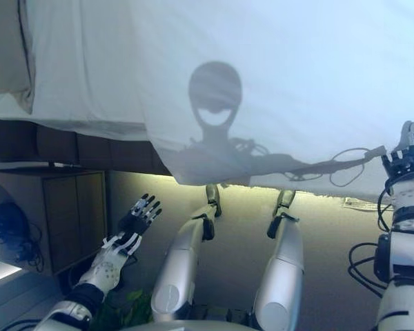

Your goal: Make the bed neatly

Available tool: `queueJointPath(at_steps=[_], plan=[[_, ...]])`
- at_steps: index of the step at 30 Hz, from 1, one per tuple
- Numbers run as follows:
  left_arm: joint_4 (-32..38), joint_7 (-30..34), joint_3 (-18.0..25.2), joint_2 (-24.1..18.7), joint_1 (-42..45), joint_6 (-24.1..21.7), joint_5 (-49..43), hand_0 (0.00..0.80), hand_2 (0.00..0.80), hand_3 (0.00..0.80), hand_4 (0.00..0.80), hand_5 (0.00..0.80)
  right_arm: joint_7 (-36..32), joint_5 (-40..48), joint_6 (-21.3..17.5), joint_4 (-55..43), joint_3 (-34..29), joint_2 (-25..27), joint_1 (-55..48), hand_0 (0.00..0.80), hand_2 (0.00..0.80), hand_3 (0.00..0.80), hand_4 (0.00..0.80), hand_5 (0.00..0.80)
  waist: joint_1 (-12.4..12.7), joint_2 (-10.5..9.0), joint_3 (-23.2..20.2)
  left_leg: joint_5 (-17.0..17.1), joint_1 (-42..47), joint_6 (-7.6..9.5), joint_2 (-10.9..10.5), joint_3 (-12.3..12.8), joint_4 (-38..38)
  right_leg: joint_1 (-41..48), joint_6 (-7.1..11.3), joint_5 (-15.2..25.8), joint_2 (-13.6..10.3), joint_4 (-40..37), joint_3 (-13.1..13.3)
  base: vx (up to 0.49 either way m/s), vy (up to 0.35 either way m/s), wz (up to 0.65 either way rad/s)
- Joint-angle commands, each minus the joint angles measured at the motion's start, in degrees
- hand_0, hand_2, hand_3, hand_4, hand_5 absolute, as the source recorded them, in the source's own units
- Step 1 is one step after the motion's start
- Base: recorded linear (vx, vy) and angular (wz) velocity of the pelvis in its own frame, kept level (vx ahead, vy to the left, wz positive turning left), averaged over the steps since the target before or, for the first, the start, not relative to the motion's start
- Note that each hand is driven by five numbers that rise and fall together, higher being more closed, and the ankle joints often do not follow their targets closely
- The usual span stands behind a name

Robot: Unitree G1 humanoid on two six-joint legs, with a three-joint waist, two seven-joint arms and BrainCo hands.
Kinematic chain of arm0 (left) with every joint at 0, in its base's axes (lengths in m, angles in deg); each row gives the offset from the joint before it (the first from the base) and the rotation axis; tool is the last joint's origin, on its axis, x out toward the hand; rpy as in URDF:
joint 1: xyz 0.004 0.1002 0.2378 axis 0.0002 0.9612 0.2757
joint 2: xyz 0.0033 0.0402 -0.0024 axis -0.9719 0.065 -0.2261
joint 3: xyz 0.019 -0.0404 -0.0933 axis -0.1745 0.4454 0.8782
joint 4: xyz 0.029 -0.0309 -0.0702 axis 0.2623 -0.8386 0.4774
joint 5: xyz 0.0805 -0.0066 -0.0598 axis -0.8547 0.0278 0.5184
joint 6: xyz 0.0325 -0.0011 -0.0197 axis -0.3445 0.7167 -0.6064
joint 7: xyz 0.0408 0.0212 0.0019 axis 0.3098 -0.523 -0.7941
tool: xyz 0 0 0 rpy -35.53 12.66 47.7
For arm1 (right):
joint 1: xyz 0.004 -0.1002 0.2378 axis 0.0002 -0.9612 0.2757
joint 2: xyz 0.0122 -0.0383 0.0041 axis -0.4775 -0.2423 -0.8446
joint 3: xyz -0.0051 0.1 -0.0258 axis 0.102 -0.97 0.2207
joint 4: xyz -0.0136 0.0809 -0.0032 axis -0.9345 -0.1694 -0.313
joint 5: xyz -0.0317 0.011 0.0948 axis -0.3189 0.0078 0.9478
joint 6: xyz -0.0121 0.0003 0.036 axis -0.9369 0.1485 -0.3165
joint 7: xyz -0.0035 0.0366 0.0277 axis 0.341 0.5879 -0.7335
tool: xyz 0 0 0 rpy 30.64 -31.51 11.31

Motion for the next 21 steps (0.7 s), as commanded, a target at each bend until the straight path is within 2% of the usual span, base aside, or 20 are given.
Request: queueJointPath(at_steps=[1,3,4,5,6,13,21], plan=[[0.81,1.75,-0.23,-1.65,5.29,-2.05,1.93,0.0,0.0,0.0,0.0,0.0,-3.74,-2.02,-2.2,-5.6,2.79,7.31,5.12,0.0,0.0,0.0,0.0,0.0,-0.1,2.02,0.24,-0.25,-1.79,-2.33,2.71,-3.67,1.01,-0.19,3.7,-0.97,-2.81,2.83,0.73,-0.016,0.064,-0.01],[0.37,2.45,0.25,-1.56,5.96,-1.39,1.81,0.0,0.0,0.0,0.0,0.0,-3.94,-3.81,-2.14,-5.68,2.74,7.57,4.99,0.0,0.0,0.0,0.0,0.0,-0.12,1.99,0.24,0.02,-0.73,-2.41,2.88,-3.32,0.31,0.64,3.65,-0.92,-2.75,2.39,0.48,-0.014,0.069,-0.03],[0.1,2.78,0.47,-1.39,6.16,-1.01,1.61,0.0,0.0,0.0,0.0,0.0,-3.97,-4.38,-2.13,-5.54,2.68,7.6,4.88,0.085,0.085,0.085,0.085,0.085,-0.13,1.98,0.24,0.19,-0.08,-2.45,2.95,-3.12,-0.08,1.17,3.65,-0.85,-2.73,2.09,0.33,-0.009,0.069,-0.04],[-0.07,3.1,0.63,-1.25,6.42,-0.75,1.43,0.0,0.0,0.0,0.0,0.0,-3.87,-5.14,-2.35,-5.58,2.41,7.56,4.56,0.693,0.693,0.693,0.693,0.693,-0.17,1.94,0.24,0.32,0.57,-2.51,3.06,-2.99,-0.42,1.67,3.67,-0.78,-2.71,1.91,0.22,-0.002,0.073,-0.07],[-0.26,3.32,0.6,-1.03,6.59,-0.58,1.39,0.0,0.0,0.0,0.0,0.0,-4.45,-5.37,-2.75,-5.45,2.41,7.55,4.23,0.8,0.8,0.8,0.8,0.8,-0.24,1.92,0.24,0.48,1.39,-2.53,3.17,-2.73,-0.92,2.4,3.7,-0.66,-2.69,1.41,0.05,0.004,0.075,-0.09],[-0.28,4.67,-0.32,-0.06,7.46,-1.12,1.44,0.0,0.0,0.0,0.0,0.0,-7.39,-8.6,-1.43,-3.96,1.34,7.77,2.05,0.8,0.8,0.8,0.8,0.8,-0.47,1.48,-0.29,1.85,7.14,-2.92,3.5,-1.5,-5.47,7.61,4.1,1.02,-2.08,-3.68,-1.34,-0.006,0.074,-0.09],[-1.1,3.22,0.56,-0.65,7.54,-1.18,1.51,0.0,0.0,0.0,0.0,0.0,-10.32,-9.53,0.3,-4.21,0.61,7.01,-0.19,0.8,0.8,0.8,0.8,0.8,-0.25,-0.57,-2.22,2.26,12.64,-3.31,4.23,-0.69,-8.91,13.46,4.61,2.08,-1.08,-8.15,-3.12,-0.029,0.025,-0.01]])
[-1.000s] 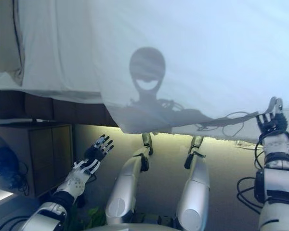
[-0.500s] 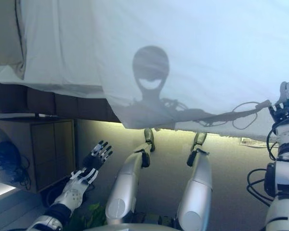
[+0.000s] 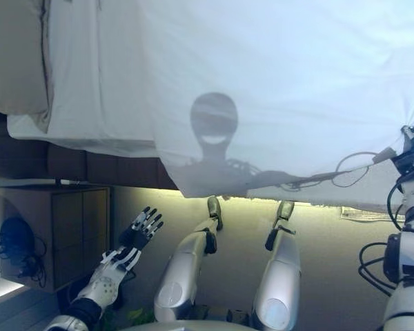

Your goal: Make the bed neatly

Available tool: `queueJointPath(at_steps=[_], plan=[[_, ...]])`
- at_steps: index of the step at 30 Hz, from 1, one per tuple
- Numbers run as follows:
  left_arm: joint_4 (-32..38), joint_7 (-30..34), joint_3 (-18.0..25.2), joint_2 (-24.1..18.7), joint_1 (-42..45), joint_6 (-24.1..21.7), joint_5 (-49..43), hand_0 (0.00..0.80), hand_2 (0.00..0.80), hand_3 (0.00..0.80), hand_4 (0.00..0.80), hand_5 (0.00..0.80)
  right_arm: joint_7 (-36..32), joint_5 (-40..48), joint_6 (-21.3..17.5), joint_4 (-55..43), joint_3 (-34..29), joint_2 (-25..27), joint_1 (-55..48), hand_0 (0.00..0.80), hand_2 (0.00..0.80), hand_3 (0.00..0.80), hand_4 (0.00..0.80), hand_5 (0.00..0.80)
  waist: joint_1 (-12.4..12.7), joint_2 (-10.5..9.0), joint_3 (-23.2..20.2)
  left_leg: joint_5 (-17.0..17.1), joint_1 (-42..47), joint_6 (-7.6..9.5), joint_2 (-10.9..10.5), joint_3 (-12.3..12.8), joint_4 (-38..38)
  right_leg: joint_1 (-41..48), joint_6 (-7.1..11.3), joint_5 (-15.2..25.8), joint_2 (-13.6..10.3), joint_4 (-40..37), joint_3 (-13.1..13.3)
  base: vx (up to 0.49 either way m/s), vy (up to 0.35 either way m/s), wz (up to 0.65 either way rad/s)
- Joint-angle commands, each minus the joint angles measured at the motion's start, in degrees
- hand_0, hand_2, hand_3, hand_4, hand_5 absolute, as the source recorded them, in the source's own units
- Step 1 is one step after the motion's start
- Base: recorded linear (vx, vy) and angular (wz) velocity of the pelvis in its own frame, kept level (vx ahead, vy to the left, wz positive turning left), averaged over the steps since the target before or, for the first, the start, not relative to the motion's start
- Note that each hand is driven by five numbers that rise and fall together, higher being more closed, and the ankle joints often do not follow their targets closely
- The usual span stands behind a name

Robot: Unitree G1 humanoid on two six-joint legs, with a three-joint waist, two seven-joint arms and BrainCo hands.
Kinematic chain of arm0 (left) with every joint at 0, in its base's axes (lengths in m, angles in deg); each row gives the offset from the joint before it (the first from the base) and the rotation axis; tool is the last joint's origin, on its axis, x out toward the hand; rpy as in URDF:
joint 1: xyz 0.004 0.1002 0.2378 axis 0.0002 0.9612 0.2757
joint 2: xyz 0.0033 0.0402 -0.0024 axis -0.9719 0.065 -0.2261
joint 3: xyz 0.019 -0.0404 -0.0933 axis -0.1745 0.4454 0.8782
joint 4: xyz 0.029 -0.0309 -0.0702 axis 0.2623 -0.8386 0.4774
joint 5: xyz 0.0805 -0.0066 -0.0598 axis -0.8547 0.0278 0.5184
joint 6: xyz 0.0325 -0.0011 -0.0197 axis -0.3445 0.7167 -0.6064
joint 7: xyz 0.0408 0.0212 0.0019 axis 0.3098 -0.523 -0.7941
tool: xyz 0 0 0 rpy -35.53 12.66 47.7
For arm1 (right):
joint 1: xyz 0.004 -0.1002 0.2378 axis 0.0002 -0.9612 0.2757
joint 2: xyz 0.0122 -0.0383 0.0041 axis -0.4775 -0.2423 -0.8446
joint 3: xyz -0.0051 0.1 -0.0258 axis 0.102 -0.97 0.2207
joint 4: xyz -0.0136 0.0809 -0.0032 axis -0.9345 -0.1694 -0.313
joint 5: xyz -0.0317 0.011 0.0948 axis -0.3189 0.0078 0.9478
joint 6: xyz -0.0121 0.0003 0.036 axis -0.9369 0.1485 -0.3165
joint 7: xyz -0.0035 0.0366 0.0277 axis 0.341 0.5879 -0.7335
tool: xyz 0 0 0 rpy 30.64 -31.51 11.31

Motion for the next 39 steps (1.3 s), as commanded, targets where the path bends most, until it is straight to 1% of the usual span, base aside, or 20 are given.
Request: queueJointPath(at_steps=[1,6,7,9,10,13,15,16,17,19,20,22,23,26,29,31,32,34,37,39], plan=[[-1.28,-1.09,0.74,-1.01,3.29,-1.11,0.78,0.0,0.0,0.0,0.0,0.0,-3.61,-1.26,0.31,-3.64,0.13,4.37,-0.68,0.8,0.8,0.8,0.8,0.8,0.03,-1.47,-2.52,-0.8,0.49,-3.41,4.67,-2.87,1.02,2.24,3.64,-2.31,-2.48,1.24,-2.57,0.0,0.0,0.0],[-7.06,-2.36,4.11,0.36,3.07,0.01,-2.66,0.0,0.0,0.0,0.0,0.0,-5.18,-2.83,2.23,-3.51,0.48,2.13,-4.02,0.8,0.8,0.8,0.8,0.8,0.66,-3.77,-5.74,0.72,6.17,-4.2,5.72,-2.28,-3.54,9.67,3.6,-1.71,-1.22,-3.94,-4.95,-0.007,-0.015,0.05],[-8.25,-2.25,5.08,0.34,2.87,0.22,-3.4,0.0,0.0,0.0,0.0,0.0,-6.06,-2.7,3.16,-3.62,0.68,1.47,-4.83,0.8,0.8,0.8,0.8,0.8,0.75,-4.57,-7.0,1.27,8.1,-4.55,6.06,-1.98,-5.05,12.13,3.61,-1.4,-0.67,-5.75,-5.67,0.018,-0.01,0.08],[-9.16,-1.61,6.37,0.44,2.77,0.14,-4.39,0.0,0.0,0.0,0.0,0.0,-7.79,-2.26,3.31,-4.02,0.69,0.23,-6.41,0.8,0.8,0.8,0.8,0.8,0.73,-5.51,-8.4,1.9,10.64,-4.87,6.46,-1.57,-6.83,15.21,3.7,-0.82,-0.02,-8.19,-6.3,0.034,0.008,0.02],[-9.21,-1.41,7.25,0.6,2.52,0.08,-5.15,0.0,0.0,0.0,0.0,0.0,-9.49,-2.21,4.09,-4.65,0.76,-0.96,-7.73,0.8,0.8,0.8,0.8,0.8,0.79,-6.29,-10.01,2.43,12.82,-5.11,6.69,-1.23,-8.59,17.94,3.82,-0.31,0.56,-10.44,-6.87,0.072,0.023,0.03],[-9.01,-1.79,7.9,1.05,1.11,-0.48,-6.09,0.0,0.0,0.0,0.0,0.0,-11.84,-2.1,4.61,-5.71,1.43,-3.86,-9.85,0.8,0.8,0.8,0.8,0.8,0.7,-7.51,-12.79,3.3,17.12,-5.42,6.87,-0.9,-11.34,23.14,3.91,0.81,1.62,-14.56,-7.51,0.09,0.036,0.06],[-9.08,-4.54,7.71,1.57,-0.04,0.02,-8.22,0.0,0.0,0.0,0.0,0.0,-11.93,-3.06,5.11,-6.1,2.01,-5.59,-10.34,0.8,0.8,0.8,0.8,0.8,0.62,-8.14,-14.61,3.52,18.96,-5.53,6.95,-0.78,-12.4,25.41,4.01,1.39,2.06,-16.26,-7.72,0.103,0.041,0.03],[-10.51,-9.22,7.29,2.09,-1.64,1.91,-12.26,0.0,0.0,0.0,0.0,0.0,-11.89,-3.18,5.31,-6.42,3.14,-7.43,-10.53,0.8,0.8,0.8,0.8,0.8,0.47,-8.73,-16.57,3.4,20.17,-5.51,6.89,-0.74,-12.89,27.34,4.15,2.0,2.42,-18.09,-7.84,0.1,0.038,0.04],[-11.2,-10.0,7.15,2.21,-2.36,2.31,-12.72,0.0,0.0,0.0,0.0,0.0,-11.93,-3.04,5.45,-6.51,3.58,-8.0,-10.42,0.8,0.8,0.8,0.8,0.8,0.34,-8.86,-17.11,3.37,20.58,-5.52,6.88,-0.71,-13.03,27.9,4.2,2.2,2.52,-18.6,-7.89,0.104,0.073,0.03],[-14.08,-12.52,7.05,2.48,-5.4,5.43,-13.49,0.0,0.0,0.0,0.0,0.0,-11.88,-0.4,6.87,-7.24,4.96,-9.98,-9.37,0.8,0.8,0.8,0.8,0.8,-0.36,-9.19,-19.61,2.94,22.48,-5.7,7.0,-0.03,-13.27,30.27,4.34,2.72,2.81,-20.74,-8.02,0.091,0.088,-0.01],[-15.38,-12.33,6.92,2.63,-6.35,6.03,-13.29,0.0,0.0,0.0,0.0,0.0,-12.51,1.0,7.04,-7.5,5.25,-11.0,-9.21,0.8,0.8,0.8,0.8,0.8,-0.68,-9.25,-20.5,2.73,23.28,-5.76,7.07,0.28,-13.29,31.05,4.39,2.99,2.93,-21.45,-7.89,0.097,0.081,-0.05],[-18.05,-13.22,6.56,2.68,-9.77,8.72,-12.84,0.0,0.0,0.0,0.0,0.0,-12.49,2.63,6.41,-9.08,6.65,-14.65,-9.27,0.8,0.8,0.8,0.8,0.8,-1.6,-9.38,-23.1,1.95,25.23,-5.77,7.04,0.77,-13.4,33.02,4.69,3.7,3.25,-23.66,-7.45,0.109,0.07,-0.03],[-18.27,-13.28,6.53,2.66,-10.08,8.85,-12.63,0.0,0.0,0.0,0.0,0.0,-12.31,2.7,6.26,-9.44,6.84,-15.09,-9.32,0.8,0.8,0.8,0.8,0.8,-1.7,-9.41,-23.27,1.85,25.5,-5.76,7.02,0.85,-13.4,33.19,4.74,3.74,3.26,-23.78,-7.38,0.086,0.055,-0.01],[-20.44,-15.69,5.68,3.91,-13.93,10.56,-12.23,0.0,0.0,0.0,0.0,0.0,-10.11,3.02,4.59,-12.74,9.44,-19.48,-9.0,0.8,0.8,0.8,0.8,0.8,-2.76,-9.58,-25.41,0.68,27.49,-5.69,6.93,1.82,-13.41,34.64,5.0,3.63,3.27,-24.39,-7.01,0.06,0.054,-0.09],[-22.14,-13.88,4.53,4.5,-16.67,14.2,-11.68,0.0,0.0,0.0,0.0,0.0,-7.51,3.33,3.87,-16.14,11.61,-21.79,-9.25,0.8,0.8,0.8,0.8,0.8,-3.55,-9.88,-26.58,0.08,28.86,-5.45,6.72,2.33,-13.41,35.75,5.1,3.54,3.19,-24.39,-6.8,0.053,0.031,-0.15],[-23.01,-11.58,3.19,5.7,-17.99,17.52,-8.46,0.0,0.0,0.0,0.0,0.0,-6.99,2.76,3.72,-17.13,12.54,-22.65,-9.2,0.8,0.8,0.8,0.8,0.8,-4.07,-10.02,-27.13,-0.66,30.13,-5.34,6.6,2.62,-13.41,36.85,5.19,3.15,3.33,-24.39,-6.53,0.059,0.022,-0.09],[-23.45,-10.15,2.7,6.38,-18.42,20.32,-5.59,0.0,0.0,0.0,0.0,0.0,-6.77,2.27,3.88,-17.57,12.92,-22.94,-9.17,0.8,0.8,0.8,0.8,0.8,-4.28,-10.12,-27.39,-0.97,30.61,-5.26,6.58,2.77,-13.41,37.2,5.26,3.02,3.37,-24.39,-6.4,0.047,0.015,-0.01],[-23.96,-6.85,1.87,7.76,-18.6,24.29,-1.23,0.0,0.0,0.0,0.0,0.0,-6.48,1.45,4.32,-17.58,13.36,-23.17,-8.77,0.8,0.8,0.8,0.8,0.8,-4.49,-10.39,-27.97,-1.26,31.02,-5.07,6.55,2.98,-13.41,37.49,5.33,2.97,3.44,-24.39,-6.21,0.051,0.005,-0.04],[-23.96,-1.53,0.24,9.76,-17.61,28.77,4.05,0.0,0.0,0.0,0.0,0.0,-6.12,0.91,4.62,-17.7,13.62,-23.56,-8.91,0.8,0.8,0.8,0.8,0.8,-4.63,-10.92,-28.44,-1.93,31.9,-4.83,6.56,3.32,-13.41,38.11,5.42,2.79,3.72,-24.39,-5.9,0.062,-0.013,-0.08],[-24.23,0.99,0.09,11.05,-16.55,32.17,10.04,0.0,0.0,0.0,0.0,0.0,-6.5,0.47,4.63,-17.55,13.47,-23.81,-9.45,0.8,0.8,0.8,0.8,0.8,-4.64,-11.45,-28.72,-2.38,32.26,-4.7,6.64,3.47,-13.41,38.32,5.49,2.7,3.93,-24.39,-5.74,0.076,-0.044,-0.15]])
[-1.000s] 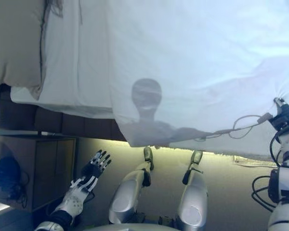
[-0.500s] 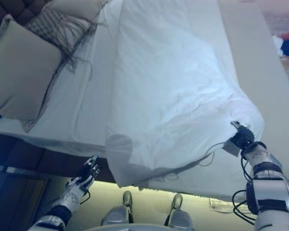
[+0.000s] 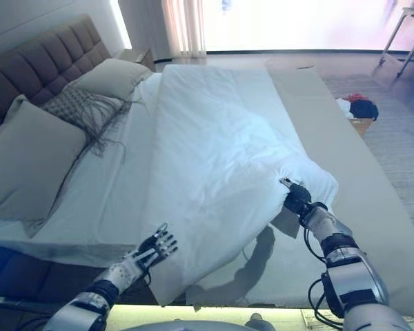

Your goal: Make the bed neatly

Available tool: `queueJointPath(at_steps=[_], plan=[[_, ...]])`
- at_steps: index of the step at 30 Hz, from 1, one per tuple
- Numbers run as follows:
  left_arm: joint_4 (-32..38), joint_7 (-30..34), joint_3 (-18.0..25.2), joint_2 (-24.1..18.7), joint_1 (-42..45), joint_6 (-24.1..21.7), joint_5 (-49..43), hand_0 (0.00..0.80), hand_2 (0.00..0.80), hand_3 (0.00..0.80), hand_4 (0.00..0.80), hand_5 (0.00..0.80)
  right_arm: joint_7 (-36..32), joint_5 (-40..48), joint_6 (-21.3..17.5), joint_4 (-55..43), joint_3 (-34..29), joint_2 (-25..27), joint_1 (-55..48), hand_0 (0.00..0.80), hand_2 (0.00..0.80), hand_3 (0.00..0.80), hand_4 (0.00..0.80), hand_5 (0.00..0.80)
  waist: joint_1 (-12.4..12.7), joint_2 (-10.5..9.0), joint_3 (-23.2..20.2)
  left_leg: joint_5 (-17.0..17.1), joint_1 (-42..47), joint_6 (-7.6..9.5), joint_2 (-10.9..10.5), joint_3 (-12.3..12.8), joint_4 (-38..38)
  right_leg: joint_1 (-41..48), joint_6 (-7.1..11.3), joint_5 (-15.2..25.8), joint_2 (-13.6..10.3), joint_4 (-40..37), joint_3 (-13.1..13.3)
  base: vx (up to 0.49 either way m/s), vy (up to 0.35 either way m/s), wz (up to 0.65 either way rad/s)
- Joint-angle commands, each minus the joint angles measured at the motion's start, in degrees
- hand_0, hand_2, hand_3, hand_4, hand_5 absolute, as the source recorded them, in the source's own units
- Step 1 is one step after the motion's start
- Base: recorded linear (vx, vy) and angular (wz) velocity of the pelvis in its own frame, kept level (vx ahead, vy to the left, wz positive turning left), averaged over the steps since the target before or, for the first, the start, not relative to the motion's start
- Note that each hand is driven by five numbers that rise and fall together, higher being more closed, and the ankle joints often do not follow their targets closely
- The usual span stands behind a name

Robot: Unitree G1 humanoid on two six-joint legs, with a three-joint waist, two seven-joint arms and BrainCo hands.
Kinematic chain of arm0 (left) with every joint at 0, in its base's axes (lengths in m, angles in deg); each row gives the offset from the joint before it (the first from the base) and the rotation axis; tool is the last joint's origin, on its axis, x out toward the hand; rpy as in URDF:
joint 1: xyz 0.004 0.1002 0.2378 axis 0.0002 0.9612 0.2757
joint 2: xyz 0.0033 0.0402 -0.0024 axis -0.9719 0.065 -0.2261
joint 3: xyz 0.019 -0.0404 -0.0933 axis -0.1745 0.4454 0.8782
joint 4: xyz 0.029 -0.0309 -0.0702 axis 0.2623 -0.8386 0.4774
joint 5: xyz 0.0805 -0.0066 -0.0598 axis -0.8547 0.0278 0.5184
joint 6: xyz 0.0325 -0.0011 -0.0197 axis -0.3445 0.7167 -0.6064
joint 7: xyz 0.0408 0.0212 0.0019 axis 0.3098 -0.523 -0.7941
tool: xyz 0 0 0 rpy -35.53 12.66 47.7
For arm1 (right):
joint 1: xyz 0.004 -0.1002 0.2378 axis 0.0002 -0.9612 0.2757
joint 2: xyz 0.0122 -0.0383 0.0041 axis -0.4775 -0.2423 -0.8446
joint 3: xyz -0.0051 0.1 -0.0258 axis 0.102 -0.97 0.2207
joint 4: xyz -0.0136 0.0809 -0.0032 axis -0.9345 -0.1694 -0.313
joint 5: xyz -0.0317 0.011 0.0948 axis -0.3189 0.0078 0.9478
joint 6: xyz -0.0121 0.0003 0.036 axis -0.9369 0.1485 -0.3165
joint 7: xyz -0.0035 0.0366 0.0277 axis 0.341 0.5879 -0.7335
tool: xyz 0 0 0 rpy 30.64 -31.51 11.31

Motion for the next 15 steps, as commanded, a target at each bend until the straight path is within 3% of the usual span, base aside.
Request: queueJointPath(at_steps=[1,4,10,15], plan=[[-6.11,6.73,-1.46,2.65,-4.45,5.75,11.42,0.0,0.0,0.0,0.0,0.0,-2.39,1.79,-3.43,-3.14,-0.53,0.41,4.65,0.8,0.8,0.8,0.8,0.8,0.06,-2.75,-3.11,-1.54,1.28,-1.57,3.46,0.6,0.01,2.59,4.0,-1.51,-3.33,0.24,-2.47,0.07,-0.053,-0.07],[-8.15,7.18,1.43,4.73,-2.45,10.44,18.78,0.0,0.0,0.0,0.0,0.0,-1.98,1.71,-3.64,-2.74,-1.26,-0.05,3.8,0.8,0.8,0.8,0.8,0.8,0.34,-4.02,-3.23,-1.94,1.35,-1.55,3.73,0.85,0.01,2.52,4.07,-1.55,-3.11,0.24,-2.48,0.062,-0.082,-0.03],[-13.86,5.78,6.3,7.62,2.24,16.14,18.12,0.0,0.0,0.0,0.0,0.0,-0.39,2.26,-3.99,-3.62,-2.79,-0.82,1.8,0.8,0.8,0.8,0.8,0.8,1.17,-6.94,-2.58,-2.15,0.56,-1.65,4.68,1.66,0.01,1.72,4.13,-1.54,-2.45,0.24,-2.72,0.022,-0.114,-0.02],[-16.71,-3.19,8.88,8.01,4.27,20.74,20.69,0.0,0.0,0.0,0.0,0.0,-0.09,2.1,-4.31,-3.5,-3.5,-1.35,0.56,0.8,0.8,0.8,0.8,0.8,1.36,-8.85,-1.88,-1.75,-0.48,-1.99,5.81,2.09,0.01,0.55,4.14,-1.16,-1.54,0.24,-2.65,0.018,-0.09,-0.02]])
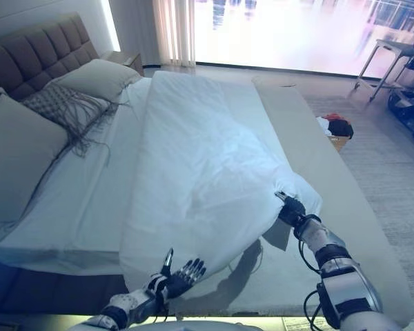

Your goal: Make the bed neatly

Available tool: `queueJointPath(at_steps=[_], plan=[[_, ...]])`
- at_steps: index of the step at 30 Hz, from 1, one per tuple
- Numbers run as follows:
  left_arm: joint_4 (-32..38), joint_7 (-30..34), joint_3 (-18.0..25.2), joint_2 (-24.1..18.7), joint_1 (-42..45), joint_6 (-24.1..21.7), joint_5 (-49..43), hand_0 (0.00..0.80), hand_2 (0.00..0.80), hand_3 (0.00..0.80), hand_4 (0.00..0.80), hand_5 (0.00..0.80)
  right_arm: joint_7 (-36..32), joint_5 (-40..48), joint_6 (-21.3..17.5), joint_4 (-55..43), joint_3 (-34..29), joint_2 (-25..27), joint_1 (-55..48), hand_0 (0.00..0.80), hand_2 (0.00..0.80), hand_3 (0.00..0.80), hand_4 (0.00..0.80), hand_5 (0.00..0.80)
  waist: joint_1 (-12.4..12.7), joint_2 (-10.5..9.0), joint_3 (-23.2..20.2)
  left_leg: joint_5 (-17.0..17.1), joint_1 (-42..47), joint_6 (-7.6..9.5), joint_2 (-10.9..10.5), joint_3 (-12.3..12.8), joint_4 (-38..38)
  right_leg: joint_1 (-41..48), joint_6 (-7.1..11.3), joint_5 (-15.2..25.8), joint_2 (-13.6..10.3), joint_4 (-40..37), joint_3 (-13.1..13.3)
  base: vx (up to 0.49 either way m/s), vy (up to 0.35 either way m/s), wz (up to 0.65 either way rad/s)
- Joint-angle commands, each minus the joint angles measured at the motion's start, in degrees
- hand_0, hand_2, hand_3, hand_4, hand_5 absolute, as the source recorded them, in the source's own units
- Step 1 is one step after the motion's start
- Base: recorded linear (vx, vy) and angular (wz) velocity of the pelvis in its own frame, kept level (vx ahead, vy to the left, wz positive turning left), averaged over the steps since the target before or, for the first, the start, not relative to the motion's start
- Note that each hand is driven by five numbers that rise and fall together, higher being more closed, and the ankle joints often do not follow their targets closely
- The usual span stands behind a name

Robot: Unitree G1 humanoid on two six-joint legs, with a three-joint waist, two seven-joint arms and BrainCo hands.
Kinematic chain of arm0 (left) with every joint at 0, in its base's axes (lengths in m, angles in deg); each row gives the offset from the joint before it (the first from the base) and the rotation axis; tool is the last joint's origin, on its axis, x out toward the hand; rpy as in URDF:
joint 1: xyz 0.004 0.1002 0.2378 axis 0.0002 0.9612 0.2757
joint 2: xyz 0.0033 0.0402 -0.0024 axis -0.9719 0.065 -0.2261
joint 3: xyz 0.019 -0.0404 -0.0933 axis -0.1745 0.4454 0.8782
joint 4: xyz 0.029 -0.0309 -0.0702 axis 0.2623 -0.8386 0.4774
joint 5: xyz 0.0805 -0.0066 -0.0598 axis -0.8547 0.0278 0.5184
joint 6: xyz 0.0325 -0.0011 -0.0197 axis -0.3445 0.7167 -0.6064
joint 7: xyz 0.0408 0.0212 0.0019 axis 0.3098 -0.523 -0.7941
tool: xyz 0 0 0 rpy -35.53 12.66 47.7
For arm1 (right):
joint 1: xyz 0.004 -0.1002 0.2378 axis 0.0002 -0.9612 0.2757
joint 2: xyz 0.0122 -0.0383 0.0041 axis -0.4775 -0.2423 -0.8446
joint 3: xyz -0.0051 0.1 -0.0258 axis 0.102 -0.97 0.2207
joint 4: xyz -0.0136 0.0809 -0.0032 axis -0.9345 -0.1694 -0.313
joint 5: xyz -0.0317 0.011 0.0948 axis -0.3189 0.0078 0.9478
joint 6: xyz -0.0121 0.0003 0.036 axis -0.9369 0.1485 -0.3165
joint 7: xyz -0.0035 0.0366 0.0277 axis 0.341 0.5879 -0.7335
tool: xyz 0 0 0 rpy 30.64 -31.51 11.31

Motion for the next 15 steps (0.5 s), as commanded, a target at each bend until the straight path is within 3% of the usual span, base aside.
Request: queueJointPath(at_steps=[1,7,15], plan=[[-5.35,-6.75,-0.35,2.73,-3.45,5.47,3.86,0.0,0.0,0.0,0.0,0.0,-1.64,2.2,-4.42,-3.51,-3.49,1.41,4.99,0.8,0.8,0.8,0.8,0.8,1.1,-3.65,1.11,-1.34,-0.48,-0.73,3.94,1.49,-0.01,0.92,4.95,-0.34,-3.44,0.17,-2.83,0.009,-0.09,-0.03],[-7.76,-14.22,0.19,1.9,-3.02,7.77,2.27,0.0,0.0,0.0,0.0,0.0,-0.9,2.99,-4.99,-4.14,-3.38,0.65,4.55,0.8,0.8,0.8,0.8,0.8,1.49,-6.12,2.67,-0.69,-2.4,-0.94,5.53,1.72,-0.01,-1.09,4.98,0.37,-2.25,0.17,-2.84,-0.018,-0.103,-0.06],[-9.65,-16.47,2.16,-0.24,-4.51,6.89,1.51,0.0,0.0,0.0,0.0,0.0,-1.12,4.16,-4.14,-5.26,-3.44,-0.09,3.61,0.8,0.8,0.8,0.8,0.8,1.2,-8.15,3.36,-0.52,-3.16,-1.08,6.77,1.62,-0.01,-2.17,4.95,0.66,-1.15,0.17,-2.01,0.025,-0.076,-0.07]])
